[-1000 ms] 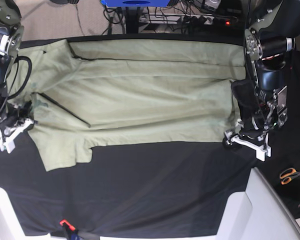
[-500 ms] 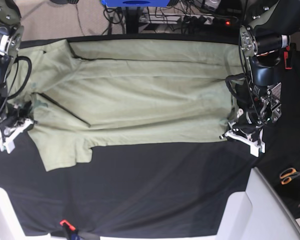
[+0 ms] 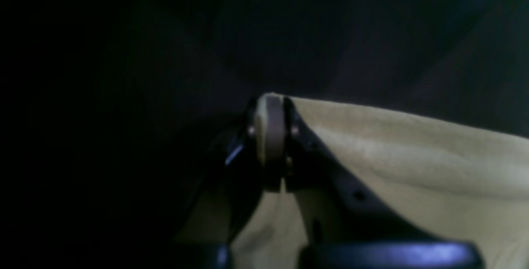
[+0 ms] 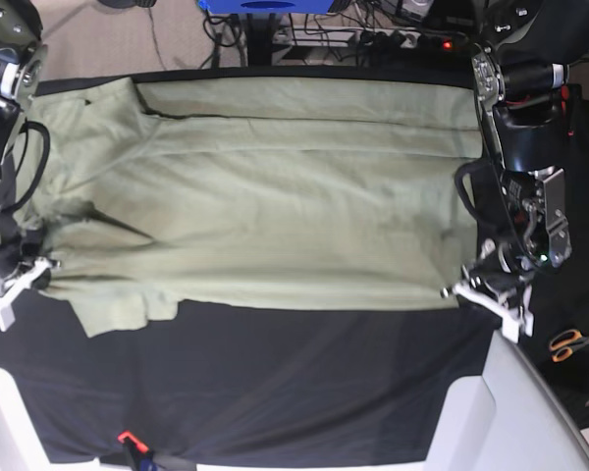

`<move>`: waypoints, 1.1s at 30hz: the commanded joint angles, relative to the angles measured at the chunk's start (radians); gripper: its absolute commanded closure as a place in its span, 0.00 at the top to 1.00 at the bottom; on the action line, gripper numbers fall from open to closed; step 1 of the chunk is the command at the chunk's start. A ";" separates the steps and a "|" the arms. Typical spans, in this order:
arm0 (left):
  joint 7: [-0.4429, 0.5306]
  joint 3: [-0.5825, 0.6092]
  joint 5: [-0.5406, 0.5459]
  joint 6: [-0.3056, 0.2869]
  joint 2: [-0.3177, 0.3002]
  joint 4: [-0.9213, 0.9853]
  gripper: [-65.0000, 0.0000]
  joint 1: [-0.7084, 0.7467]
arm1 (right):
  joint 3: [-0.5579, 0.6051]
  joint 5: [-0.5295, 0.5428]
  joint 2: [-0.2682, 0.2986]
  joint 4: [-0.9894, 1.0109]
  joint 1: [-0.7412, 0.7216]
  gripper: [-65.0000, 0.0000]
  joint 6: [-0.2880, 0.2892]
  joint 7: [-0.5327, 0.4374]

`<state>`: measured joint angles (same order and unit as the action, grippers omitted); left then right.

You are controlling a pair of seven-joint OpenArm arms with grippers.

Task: Fold the T-shirt properly
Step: 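Pull the held side edges toward the robot, folding the shirt lengthwise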

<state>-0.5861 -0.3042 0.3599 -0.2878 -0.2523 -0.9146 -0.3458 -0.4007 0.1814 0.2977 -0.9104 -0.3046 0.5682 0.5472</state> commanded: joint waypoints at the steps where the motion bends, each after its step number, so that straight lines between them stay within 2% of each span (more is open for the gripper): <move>1: -0.001 -0.003 0.004 -0.001 -0.015 -0.033 0.00 -0.023 | 0.018 0.011 0.022 -0.020 -0.034 0.00 0.000 -0.026; 4: -0.004 -0.003 0.004 -0.001 -0.015 -0.073 0.00 -0.023 | 0.085 0.011 0.038 -0.023 -0.040 0.00 0.000 -0.034; 9: -0.027 -0.010 0.004 0.000 -0.015 -0.091 0.00 -0.006 | 0.190 0.011 0.045 -0.016 -0.064 0.00 0.000 -0.106; 15: -0.030 -0.112 0.003 0.000 -0.014 -0.111 0.00 0.029 | 0.263 0.011 0.056 0.020 -0.094 0.00 0.000 -0.166; 22: -0.024 -0.112 0.001 0.000 -0.020 -0.111 0.00 0.054 | 0.348 0.011 0.080 0.233 -0.149 0.00 0.000 -0.344; 28: -0.024 -0.108 0.001 0.000 -0.012 -0.111 0.00 0.047 | 0.363 0.011 0.082 0.300 -0.150 0.00 0.000 -0.528; 33: -0.024 -0.108 0.001 0.000 -0.012 -0.111 0.00 0.030 | 0.365 0.011 0.084 0.311 -0.152 0.00 0.002 -0.614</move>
<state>-0.6369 -0.4099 0.3481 -0.2874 -0.2497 -1.0058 -0.2901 -0.0341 0.1787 0.3630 -0.5846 -0.4259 0.5686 -0.0315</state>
